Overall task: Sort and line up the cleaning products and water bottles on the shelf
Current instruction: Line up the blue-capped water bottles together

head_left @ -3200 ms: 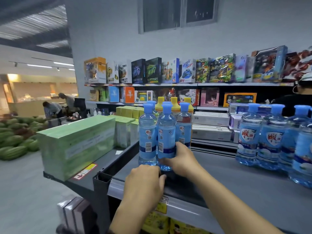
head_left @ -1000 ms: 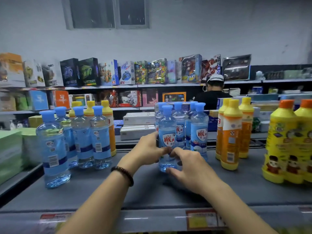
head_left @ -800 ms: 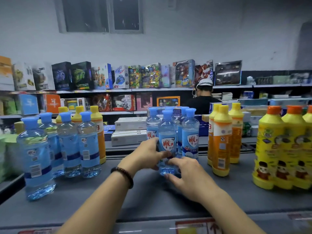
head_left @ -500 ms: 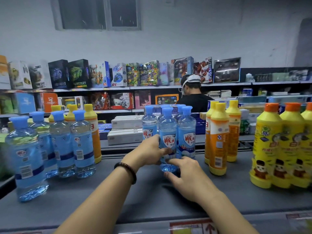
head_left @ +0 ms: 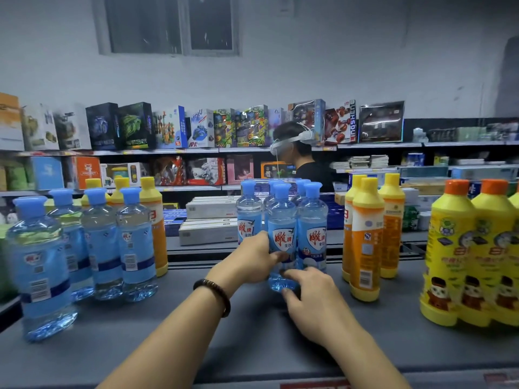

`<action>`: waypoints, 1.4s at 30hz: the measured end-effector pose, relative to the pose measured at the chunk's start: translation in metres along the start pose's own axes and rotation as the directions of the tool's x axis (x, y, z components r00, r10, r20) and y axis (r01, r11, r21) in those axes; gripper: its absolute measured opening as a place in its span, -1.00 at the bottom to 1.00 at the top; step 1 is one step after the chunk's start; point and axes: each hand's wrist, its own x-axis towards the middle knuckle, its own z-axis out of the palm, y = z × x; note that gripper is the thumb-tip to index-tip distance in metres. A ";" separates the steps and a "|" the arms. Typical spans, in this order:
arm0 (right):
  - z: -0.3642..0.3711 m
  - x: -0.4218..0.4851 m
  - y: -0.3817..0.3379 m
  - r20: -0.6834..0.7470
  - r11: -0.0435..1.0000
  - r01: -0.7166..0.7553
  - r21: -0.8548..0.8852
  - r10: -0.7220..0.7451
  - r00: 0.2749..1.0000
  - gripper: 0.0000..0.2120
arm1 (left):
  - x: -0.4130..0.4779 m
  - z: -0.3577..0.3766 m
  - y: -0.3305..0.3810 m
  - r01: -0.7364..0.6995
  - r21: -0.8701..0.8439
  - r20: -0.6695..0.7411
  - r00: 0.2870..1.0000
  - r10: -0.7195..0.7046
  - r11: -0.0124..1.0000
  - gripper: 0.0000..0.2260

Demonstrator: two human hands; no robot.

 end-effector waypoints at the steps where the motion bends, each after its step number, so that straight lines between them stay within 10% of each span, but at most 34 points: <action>1: 0.000 -0.001 -0.001 0.001 1.000 -0.001 0.000 0.001 1.000 -0.58 | -0.002 -0.001 0.001 -0.002 0.013 -0.002 1.000 0.002 1.000 -0.77; 16: 0.041 0.005 -0.102 0.076 0.978 0.140 0.154 -0.153 0.985 -0.81 | -0.126 -0.100 -0.053 0.148 0.332 -0.272 0.961 -0.055 0.932 -0.81; 30: 0.133 0.006 -0.255 0.229 0.905 0.239 0.352 -0.331 0.915 -0.66 | -0.229 -0.194 -0.175 0.366 0.038 -0.722 0.653 -0.228 0.930 -0.78; 42: 0.179 0.034 -0.293 0.392 0.885 0.115 0.451 -0.312 0.865 -0.68 | -0.226 -0.197 -0.209 0.329 -0.041 -0.616 0.735 -0.283 0.943 -0.71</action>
